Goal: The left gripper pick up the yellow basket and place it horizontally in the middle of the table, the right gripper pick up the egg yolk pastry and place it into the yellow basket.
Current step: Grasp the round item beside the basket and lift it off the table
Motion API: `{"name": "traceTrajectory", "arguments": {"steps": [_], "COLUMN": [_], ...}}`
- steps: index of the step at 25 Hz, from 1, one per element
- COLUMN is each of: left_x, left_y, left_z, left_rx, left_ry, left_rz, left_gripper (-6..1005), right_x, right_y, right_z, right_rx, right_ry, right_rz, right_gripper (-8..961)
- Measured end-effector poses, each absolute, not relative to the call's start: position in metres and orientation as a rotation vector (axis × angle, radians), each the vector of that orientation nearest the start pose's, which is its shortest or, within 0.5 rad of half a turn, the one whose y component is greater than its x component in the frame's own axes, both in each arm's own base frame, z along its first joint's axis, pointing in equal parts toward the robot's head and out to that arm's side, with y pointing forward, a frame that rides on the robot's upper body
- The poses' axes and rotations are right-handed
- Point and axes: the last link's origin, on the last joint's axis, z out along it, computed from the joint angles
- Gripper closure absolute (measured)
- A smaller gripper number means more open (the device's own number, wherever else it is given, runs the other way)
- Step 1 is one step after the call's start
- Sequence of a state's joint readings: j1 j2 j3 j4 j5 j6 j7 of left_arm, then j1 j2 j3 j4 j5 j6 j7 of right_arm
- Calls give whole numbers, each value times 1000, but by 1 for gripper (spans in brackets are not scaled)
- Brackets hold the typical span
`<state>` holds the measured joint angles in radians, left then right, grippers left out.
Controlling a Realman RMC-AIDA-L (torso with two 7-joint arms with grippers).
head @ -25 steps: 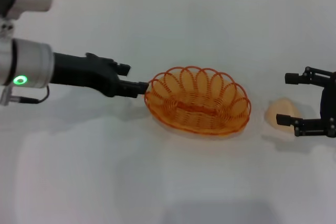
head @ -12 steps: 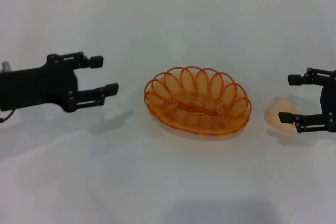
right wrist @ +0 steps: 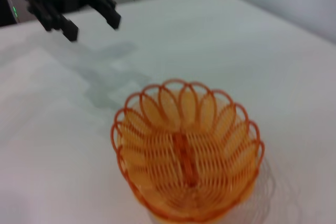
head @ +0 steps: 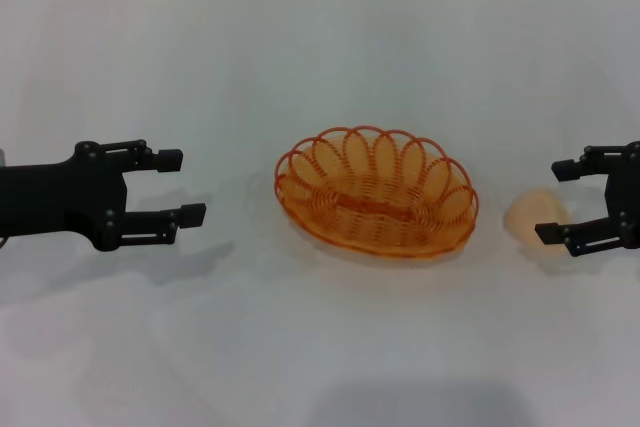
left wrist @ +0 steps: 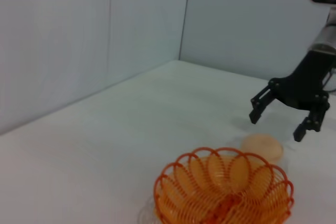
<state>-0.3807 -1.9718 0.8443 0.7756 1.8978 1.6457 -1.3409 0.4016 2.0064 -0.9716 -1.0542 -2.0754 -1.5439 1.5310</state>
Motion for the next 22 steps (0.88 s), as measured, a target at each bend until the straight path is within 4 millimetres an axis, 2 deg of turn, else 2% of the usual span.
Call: {"name": "traceTrajectory", "arguments": {"steps": [7, 17, 22], "left_x": [-294, -291, -291], "left_y": [301, 302, 302], "left_z": [41, 41, 40], "left_rx": [-2785, -2787, -2788], "left_ry": [-496, -497, -498], "left_rz": [-558, -563, -563], "left_gripper": [241, 242, 242], "right_x": [266, 271, 272], "right_y": [335, 338, 340], "right_z": [34, 29, 29], "right_rx": [-2816, -2787, -2773], "right_ry": [449, 466, 461], "right_rz": [37, 6, 3], "right_gripper": [112, 113, 297]}}
